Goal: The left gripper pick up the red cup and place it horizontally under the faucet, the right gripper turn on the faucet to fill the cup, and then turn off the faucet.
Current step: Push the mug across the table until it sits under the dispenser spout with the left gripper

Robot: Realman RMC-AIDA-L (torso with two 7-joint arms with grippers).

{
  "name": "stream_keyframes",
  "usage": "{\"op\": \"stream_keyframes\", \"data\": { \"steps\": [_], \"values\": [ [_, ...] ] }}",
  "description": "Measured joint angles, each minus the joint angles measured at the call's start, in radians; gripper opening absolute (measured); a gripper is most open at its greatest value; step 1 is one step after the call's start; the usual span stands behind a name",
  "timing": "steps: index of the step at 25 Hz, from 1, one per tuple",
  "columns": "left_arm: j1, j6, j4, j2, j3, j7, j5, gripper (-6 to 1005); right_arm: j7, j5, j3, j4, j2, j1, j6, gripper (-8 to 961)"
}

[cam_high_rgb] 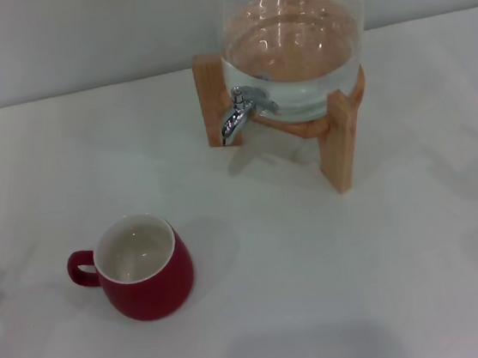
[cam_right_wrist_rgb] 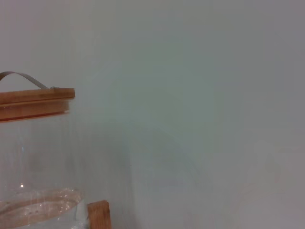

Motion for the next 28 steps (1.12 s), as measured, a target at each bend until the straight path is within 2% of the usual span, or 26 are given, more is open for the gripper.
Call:
{"op": "stream_keyframes", "data": {
  "steps": [11,22,28],
  "values": [
    [0.000,0.000,0.000,0.000,0.000,0.000,0.005,875,0.002,0.000,0.000,0.000,0.000,0.002,0.000,721],
    [0.013,0.013,-0.036,-0.003,0.002,0.026,0.086,875,0.000,0.002,0.001,-0.007,-0.006,0.020,-0.008,721],
    [-0.011,0.057,-0.064,-0.003,0.002,0.041,0.141,875,0.000,0.003,0.002,-0.004,-0.004,0.022,-0.008,722]
  ]
}}
